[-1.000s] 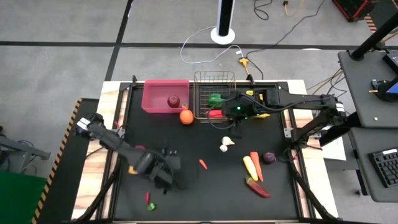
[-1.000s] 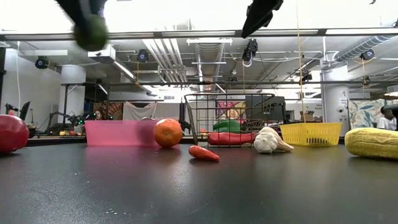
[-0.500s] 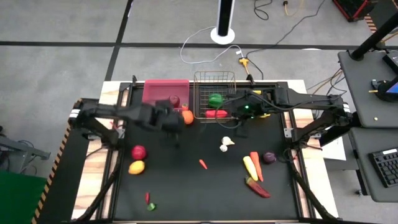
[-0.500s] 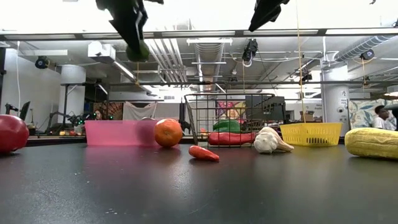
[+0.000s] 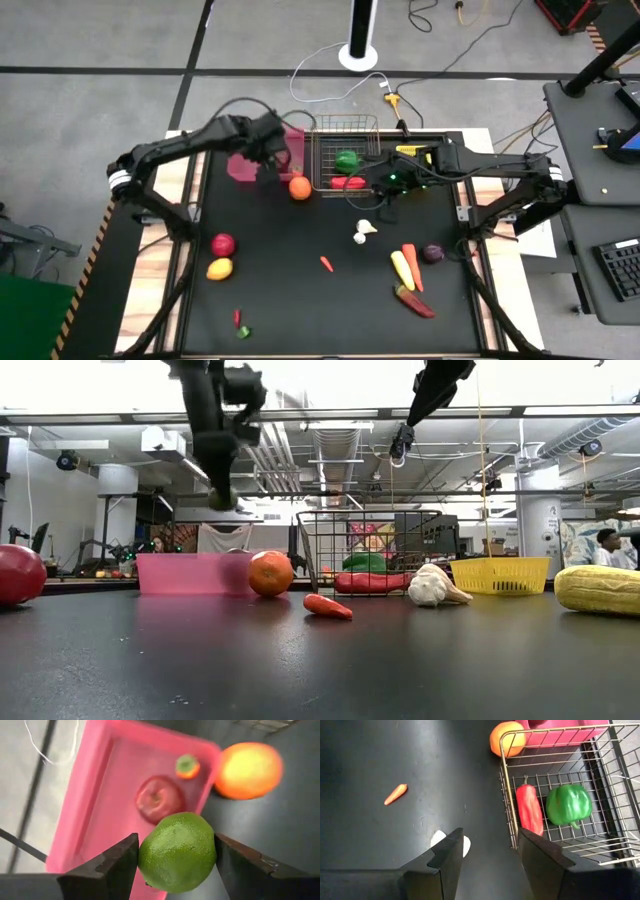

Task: Sort produce into baskets
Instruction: Put the green lime into the red bin

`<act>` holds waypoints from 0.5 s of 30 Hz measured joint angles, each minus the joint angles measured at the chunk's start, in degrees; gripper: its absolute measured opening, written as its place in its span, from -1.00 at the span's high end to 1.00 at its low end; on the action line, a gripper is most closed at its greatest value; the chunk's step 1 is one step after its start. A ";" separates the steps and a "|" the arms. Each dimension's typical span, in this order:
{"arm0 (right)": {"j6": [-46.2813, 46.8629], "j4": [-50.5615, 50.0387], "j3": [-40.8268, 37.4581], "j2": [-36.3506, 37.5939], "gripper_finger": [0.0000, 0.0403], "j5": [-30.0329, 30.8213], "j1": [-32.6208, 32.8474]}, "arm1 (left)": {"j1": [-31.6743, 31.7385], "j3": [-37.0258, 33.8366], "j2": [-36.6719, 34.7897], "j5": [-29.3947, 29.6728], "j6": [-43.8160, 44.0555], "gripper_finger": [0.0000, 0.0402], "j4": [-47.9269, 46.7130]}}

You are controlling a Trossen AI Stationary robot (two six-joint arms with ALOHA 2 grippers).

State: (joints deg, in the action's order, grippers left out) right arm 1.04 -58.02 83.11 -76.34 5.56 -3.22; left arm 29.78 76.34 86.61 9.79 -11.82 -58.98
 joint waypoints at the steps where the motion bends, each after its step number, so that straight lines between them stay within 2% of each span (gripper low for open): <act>1: 0.06 0.00 0.00 0.02 0.12 0.00 0.00 | 1.86 -1.18 0.02 -1.08 -0.36 -0.15 0.97; 7: 0.07 0.00 0.00 0.02 0.12 0.00 0.00 | 10.90 -8.90 0.09 -4.79 -0.74 -0.15 7.44; 15: 0.20 0.26 0.00 0.03 0.12 0.02 -0.02 | 14.77 -15.33 0.13 -4.93 -0.51 -0.15 12.08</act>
State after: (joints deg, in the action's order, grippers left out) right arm 1.24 -57.76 83.11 -76.31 5.58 -3.25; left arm 44.55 61.02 86.74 4.86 -12.32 -46.90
